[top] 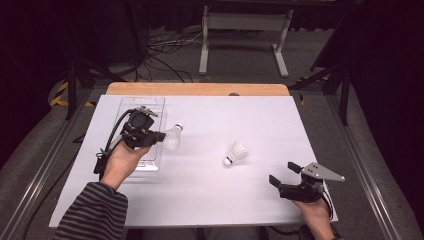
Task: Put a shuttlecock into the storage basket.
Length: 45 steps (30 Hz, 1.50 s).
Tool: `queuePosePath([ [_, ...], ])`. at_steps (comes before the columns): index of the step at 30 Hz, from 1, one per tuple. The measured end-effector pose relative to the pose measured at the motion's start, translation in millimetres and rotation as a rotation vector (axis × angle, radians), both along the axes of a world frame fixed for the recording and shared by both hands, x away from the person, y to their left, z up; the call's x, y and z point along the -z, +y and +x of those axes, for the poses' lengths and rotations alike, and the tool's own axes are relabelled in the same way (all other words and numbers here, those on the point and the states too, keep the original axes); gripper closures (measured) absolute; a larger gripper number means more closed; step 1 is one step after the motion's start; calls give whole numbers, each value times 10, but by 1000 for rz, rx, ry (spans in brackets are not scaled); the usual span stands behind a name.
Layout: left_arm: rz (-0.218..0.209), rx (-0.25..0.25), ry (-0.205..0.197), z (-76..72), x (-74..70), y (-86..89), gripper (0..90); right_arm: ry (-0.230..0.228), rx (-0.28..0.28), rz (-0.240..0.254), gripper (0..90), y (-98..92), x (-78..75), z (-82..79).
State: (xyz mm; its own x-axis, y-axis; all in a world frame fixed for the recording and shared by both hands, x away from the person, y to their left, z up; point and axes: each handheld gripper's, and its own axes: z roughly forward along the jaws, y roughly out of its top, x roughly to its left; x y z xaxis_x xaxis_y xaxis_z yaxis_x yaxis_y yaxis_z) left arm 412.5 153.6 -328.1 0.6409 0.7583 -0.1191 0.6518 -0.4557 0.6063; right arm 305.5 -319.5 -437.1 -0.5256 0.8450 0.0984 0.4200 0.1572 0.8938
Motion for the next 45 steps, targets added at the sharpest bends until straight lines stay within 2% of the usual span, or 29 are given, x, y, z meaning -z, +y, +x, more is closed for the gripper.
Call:
queuePosePath([
  [14,-21,-77,1,66,-9,240,894,1,0,0,106,1,2,1],
  [23,-19,-124,7,118,7,372,893,3,1,1,106,1,3,2],
  [31,-2,-159,7,179,33,458,893,3,0,1,106,0,3,3],
  [35,20,-193,-1,221,52,498,892,3,1,0,106,1,3,2],
  [45,33,-251,20,362,124,572,892,3,0,1,106,-1,3,2],
])
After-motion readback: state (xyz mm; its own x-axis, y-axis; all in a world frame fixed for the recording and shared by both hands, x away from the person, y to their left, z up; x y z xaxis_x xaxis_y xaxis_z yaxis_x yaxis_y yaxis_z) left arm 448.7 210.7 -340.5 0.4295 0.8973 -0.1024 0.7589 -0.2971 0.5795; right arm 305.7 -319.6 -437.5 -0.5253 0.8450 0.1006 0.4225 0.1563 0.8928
